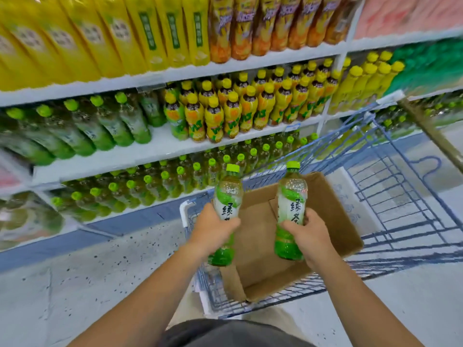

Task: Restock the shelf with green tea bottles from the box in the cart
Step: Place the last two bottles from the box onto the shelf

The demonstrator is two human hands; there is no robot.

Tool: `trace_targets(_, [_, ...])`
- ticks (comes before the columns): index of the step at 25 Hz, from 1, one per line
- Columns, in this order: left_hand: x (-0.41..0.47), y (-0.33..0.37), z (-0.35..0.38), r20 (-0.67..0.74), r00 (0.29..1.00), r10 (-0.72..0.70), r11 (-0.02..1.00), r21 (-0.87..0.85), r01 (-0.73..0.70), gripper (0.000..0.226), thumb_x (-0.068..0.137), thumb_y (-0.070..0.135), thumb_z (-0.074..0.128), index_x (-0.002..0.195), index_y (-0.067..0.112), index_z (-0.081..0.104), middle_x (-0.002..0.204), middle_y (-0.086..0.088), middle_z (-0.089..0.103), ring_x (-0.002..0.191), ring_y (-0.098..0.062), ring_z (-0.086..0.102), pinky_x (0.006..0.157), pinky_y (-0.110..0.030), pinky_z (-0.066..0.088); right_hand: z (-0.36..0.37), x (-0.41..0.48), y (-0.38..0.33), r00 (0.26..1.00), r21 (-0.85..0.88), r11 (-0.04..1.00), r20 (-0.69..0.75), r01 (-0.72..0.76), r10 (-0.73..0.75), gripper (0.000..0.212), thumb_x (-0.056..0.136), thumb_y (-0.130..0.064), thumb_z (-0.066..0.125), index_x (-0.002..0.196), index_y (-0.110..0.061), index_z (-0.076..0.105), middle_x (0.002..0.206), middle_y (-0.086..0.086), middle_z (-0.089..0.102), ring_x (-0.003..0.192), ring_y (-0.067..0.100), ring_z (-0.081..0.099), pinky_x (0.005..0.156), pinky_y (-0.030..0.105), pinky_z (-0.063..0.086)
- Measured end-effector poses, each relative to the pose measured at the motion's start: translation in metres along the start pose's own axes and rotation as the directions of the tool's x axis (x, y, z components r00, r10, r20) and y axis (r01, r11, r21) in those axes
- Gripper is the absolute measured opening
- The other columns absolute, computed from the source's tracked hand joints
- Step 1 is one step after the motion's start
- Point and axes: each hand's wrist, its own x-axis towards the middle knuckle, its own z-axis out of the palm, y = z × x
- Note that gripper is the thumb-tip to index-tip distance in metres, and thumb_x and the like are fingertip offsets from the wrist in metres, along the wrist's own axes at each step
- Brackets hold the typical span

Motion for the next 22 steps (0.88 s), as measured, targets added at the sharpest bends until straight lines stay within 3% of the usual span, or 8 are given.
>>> trace_targets(5, [-0.037, 0.005, -0.074, -0.139, 0.986, 0.096, 0.995, -0.021, -0.1, 0.029, 0.075, 0.031, 0.075, 0.095, 0.029, 0.054, 0.084, -0.001, 0.066, 0.069, -0.014, 0.063, 0.054, -0.031, 0.048, 0.037, -0.038, -0.042, 0.984, -0.073, 0.986, 0.112, 0.15, -0.142, 0.038, 0.059, -0.026, 0.078, 0.095, -0.028, 0.066, 0.085, -0.006, 0.075, 0.075, 0.012, 0.072, 0.068, 0.038, 0.057])
trace_targets(9, [-0.073, 0.008, -0.112, -0.244, 0.959, 0.148, 0.978, -0.11, -0.179, 0.026, 0.076, 0.031, 0.076, 0.095, 0.029, 0.058, 0.084, -0.003, 0.068, 0.07, -0.008, 0.064, 0.062, -0.031, 0.051, 0.074, -0.06, -0.073, 0.938, -0.075, 0.955, 0.224, 0.286, -0.263, 0.034, 0.071, -0.019, 0.082, 0.098, -0.03, 0.064, 0.087, -0.009, 0.074, 0.073, 0.004, 0.069, 0.058, 0.025, 0.05])
trace_targets(12, [-0.096, 0.005, -0.136, -0.355, 0.926, 0.128, 0.971, -0.144, -0.189, 0.033, 0.073, 0.031, 0.076, 0.1, 0.03, 0.057, 0.091, -0.001, 0.069, 0.08, -0.012, 0.067, 0.067, -0.032, 0.055, 0.105, -0.073, -0.091, 0.891, -0.059, 0.933, 0.321, 0.356, -0.32, 0.033, 0.076, -0.022, 0.082, 0.099, -0.032, 0.061, 0.09, -0.013, 0.071, 0.073, 0.001, 0.068, 0.055, 0.022, 0.048])
trace_targets(17, [-0.106, -0.005, -0.187, -0.472, 0.872, 0.132, 0.965, -0.142, -0.222, 0.035, 0.071, 0.027, 0.079, 0.098, 0.028, 0.057, 0.087, 0.002, 0.067, 0.065, 0.0, 0.063, 0.051, -0.017, 0.047, 0.164, -0.094, -0.115, 0.847, -0.039, 0.903, 0.367, 0.427, -0.385, 0.032, 0.074, -0.023, 0.082, 0.096, -0.033, 0.062, 0.091, -0.012, 0.07, 0.079, 0.007, 0.067, 0.062, 0.029, 0.05])
trace_targets(20, [-0.094, -0.007, -0.225, -0.504, 0.853, 0.134, 0.965, -0.131, -0.229, 0.035, 0.073, 0.025, 0.079, 0.098, 0.028, 0.055, 0.089, 0.001, 0.067, 0.072, -0.009, 0.065, 0.055, -0.024, 0.05, 0.202, -0.099, -0.138, 0.84, -0.052, 0.89, 0.361, 0.453, -0.406, 0.032, 0.073, -0.017, 0.081, 0.088, -0.035, 0.06, 0.083, -0.016, 0.068, 0.066, -0.004, 0.063, 0.049, 0.016, 0.043])
trace_targets(22, [-0.073, -0.011, -0.255, -0.511, 0.846, 0.151, 0.965, -0.111, -0.239, 0.037, 0.074, 0.026, 0.08, 0.1, 0.028, 0.055, 0.091, 0.0, 0.068, 0.078, -0.014, 0.067, 0.06, -0.029, 0.052, 0.233, -0.093, -0.151, 0.849, -0.056, 0.894, 0.347, 0.444, -0.4, 0.033, 0.073, -0.016, 0.08, 0.095, -0.033, 0.063, 0.083, -0.015, 0.07, 0.065, -0.004, 0.065, 0.045, 0.012, 0.043])
